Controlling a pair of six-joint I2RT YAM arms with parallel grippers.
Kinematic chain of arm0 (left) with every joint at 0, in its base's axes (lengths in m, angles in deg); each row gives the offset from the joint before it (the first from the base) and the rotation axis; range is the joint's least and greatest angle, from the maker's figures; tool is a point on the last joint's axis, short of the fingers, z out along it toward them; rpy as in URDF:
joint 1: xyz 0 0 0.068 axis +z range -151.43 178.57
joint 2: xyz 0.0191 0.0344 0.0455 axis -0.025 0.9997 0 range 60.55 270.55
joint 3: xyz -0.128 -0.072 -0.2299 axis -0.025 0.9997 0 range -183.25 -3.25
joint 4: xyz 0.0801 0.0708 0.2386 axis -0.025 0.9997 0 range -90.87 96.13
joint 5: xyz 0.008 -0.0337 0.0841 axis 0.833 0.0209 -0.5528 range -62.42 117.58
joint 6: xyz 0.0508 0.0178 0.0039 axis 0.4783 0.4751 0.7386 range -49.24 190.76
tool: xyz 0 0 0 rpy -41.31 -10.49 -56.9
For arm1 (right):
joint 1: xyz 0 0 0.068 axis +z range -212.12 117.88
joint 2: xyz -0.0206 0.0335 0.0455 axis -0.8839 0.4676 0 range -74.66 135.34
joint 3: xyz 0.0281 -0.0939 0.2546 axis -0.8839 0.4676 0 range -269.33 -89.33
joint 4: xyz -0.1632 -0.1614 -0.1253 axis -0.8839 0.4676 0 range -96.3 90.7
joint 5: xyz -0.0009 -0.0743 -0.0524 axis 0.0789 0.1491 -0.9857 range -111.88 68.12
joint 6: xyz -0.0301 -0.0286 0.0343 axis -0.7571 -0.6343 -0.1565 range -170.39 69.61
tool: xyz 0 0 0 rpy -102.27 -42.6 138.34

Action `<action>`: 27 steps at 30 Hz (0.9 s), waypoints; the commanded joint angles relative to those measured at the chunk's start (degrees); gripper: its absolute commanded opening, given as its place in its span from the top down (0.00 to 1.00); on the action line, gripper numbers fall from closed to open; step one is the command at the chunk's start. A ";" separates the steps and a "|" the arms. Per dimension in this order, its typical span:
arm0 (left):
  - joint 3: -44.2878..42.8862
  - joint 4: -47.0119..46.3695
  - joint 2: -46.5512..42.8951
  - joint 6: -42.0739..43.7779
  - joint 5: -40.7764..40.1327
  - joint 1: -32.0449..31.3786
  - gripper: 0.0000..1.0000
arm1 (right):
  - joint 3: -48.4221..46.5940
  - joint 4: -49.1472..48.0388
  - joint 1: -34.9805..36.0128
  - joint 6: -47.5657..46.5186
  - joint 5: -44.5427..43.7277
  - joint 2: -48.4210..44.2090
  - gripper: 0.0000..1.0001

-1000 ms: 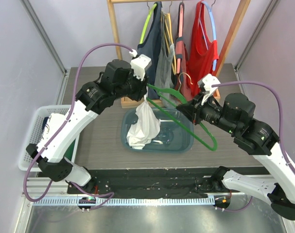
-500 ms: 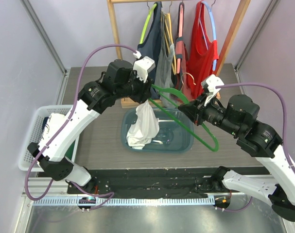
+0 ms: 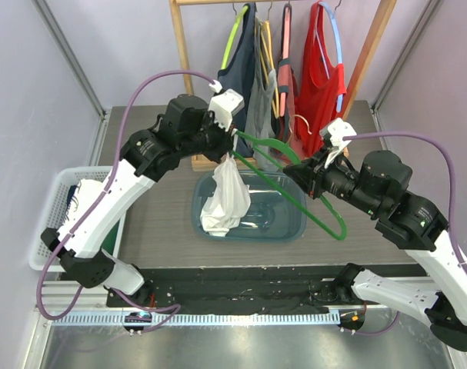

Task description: Remove the tank top from the hanger

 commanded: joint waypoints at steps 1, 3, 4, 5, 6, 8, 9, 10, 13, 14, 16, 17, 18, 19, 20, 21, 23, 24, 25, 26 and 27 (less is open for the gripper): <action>-1.93 -1.33 -4.15 3.35 -2.39 0.94 1.00 | -0.60 -1.23 0.16 0.32 -1.45 -1.24 0.99; -3.60 -1.33 -4.77 3.97 -5.38 2.00 1.00 | -0.16 -0.61 0.16 0.32 -1.28 -1.51 0.99; -5.17 -1.42 -4.77 4.06 -5.73 2.78 1.00 | 0.01 0.09 0.16 0.50 -1.19 -1.59 0.99; -5.97 -1.51 -4.86 4.24 -6.51 3.05 1.00 | 0.19 0.53 0.16 0.50 -0.84 -1.77 0.99; -6.67 -1.59 -4.77 4.59 -6.87 3.40 1.00 | 0.37 1.06 0.16 0.58 -0.05 -1.94 0.99; -7.82 -2.12 -4.51 5.47 -8.27 3.67 1.00 | 0.37 2.64 0.16 0.67 1.00 -2.30 0.99; -8.00 -2.38 -4.33 5.99 -10.19 3.67 1.00 | 0.28 3.25 0.16 0.67 2.49 -2.56 0.99; -8.00 -2.65 -3.98 6.26 -10.91 3.76 1.00 | 0.37 4.39 0.16 0.76 3.37 -3.34 0.99; -7.39 -3.00 -3.54 6.18 -11.01 3.76 1.00 | -0.33 6.33 0.16 1.38 5.40 -5.19 0.99; -7.47 -2.91 -3.10 5.83 -10.13 3.76 1.00 | -1.21 6.77 0.16 1.46 5.58 -6.76 0.99; -8.25 -2.74 -2.49 4.34 -7.33 3.76 1.00 | -2.79 8.78 0.16 1.29 4.45 -8.27 0.99; -9.05 -2.82 -1.35 3.89 -6.09 3.67 1.00 | -4.88 9.49 0.07 1.20 3.31 -9.84 0.99; -10.18 -2.65 -0.65 3.45 -4.69 3.58 1.00 | -5.86 10.37 0.16 0.94 1.64 -10.73 0.99; -13.15 -2.74 0.23 3.36 -3.11 2.80 1.00 | -6.74 10.64 0.07 0.85 -1.42 -11.69 0.99; -14.92 -2.65 1.98 3.36 -1.53 2.18 1.00 | -8.40 10.82 0.16 0.76 -4.24 -13.18 0.99; -16.86 -2.65 3.13 3.54 -0.90 1.48 1.00 | -9.12 11.43 0.16 0.50 -5.74 -13.72 0.99; -21.87 -2.74 5.76 5.11 -0.46 -1.42 1.00 | -10.17 11.87 0.16 0.58 -9.70 -14.60 0.99; -23.28 -2.39 6.39 5.82 -0.46 -2.56 1.00 | -10.35 12.22 0.16 0.67 -10.84 -15.21 0.99; -25.29 -2.21 7.00 6.26 -1.15 -3.44 1.00 | -10.62 12.48 0.16 0.93 -11.81 -15.39 0.99; -25.84 -1.95 7.53 6.70 -1.42 -4.84 1.00 | -10.97 12.84 0.16 0.94 -13.04 -15.65 0.99; -25.67 -1.68 7.88 6.70 -1.42 -5.20 1.00 | -11.32 13.19 0.16 0.94 -13.75 -16.01 0.99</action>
